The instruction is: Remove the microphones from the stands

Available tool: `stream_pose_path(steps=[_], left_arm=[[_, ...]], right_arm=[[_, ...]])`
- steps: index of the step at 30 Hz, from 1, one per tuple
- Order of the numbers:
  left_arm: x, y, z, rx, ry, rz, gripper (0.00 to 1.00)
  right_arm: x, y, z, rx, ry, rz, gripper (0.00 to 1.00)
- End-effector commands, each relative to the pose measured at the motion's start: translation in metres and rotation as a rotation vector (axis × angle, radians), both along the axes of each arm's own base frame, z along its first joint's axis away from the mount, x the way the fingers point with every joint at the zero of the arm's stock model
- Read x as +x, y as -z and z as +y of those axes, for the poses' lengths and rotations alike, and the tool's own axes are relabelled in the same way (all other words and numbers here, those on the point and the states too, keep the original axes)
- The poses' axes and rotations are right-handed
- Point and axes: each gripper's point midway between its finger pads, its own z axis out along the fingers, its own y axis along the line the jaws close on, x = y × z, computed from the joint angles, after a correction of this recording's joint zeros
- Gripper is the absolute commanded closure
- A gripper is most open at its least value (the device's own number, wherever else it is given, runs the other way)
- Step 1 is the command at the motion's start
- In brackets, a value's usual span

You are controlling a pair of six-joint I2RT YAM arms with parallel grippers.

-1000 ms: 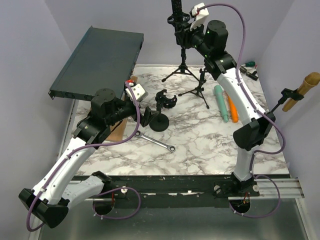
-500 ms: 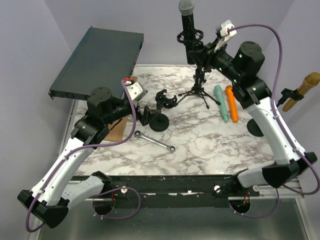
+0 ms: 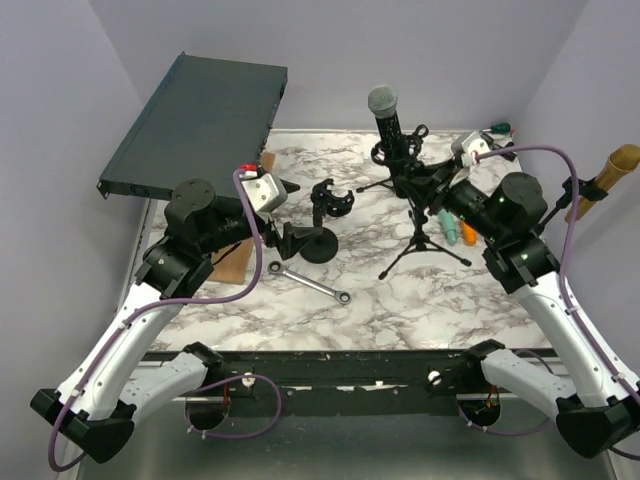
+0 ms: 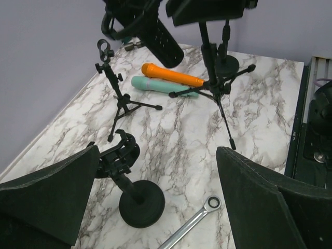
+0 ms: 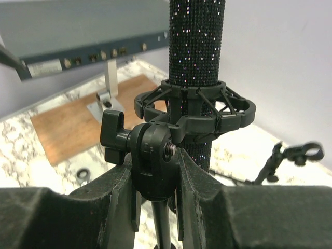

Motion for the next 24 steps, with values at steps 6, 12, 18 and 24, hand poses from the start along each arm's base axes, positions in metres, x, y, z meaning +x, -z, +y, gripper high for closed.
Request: stream_pose_path(steps=[6,12,18,24], left_arm=[[-0.003,0.005,-0.006,-0.003,0.058,-0.036,0.01],[0.006,0.017,-0.014,-0.002,0.072,-0.026,0.01],[0.025,0.019,-0.03,-0.076,0.072,0.044,0.02],[0.034,0.014,-0.053,-0.235,0.128,0.132,0.01]], right_arm=[[-0.016,0.045,0.012,0.045,-0.15,-0.152,0.99],[-0.029,0.074,0.022,0.04,-0.259,-0.171,0.99],[-0.042,0.096,0.02,0.056,-0.315,-0.142,0.99],[-0.05,0.113,0.02,0.04,-0.366,-0.112,0.99]])
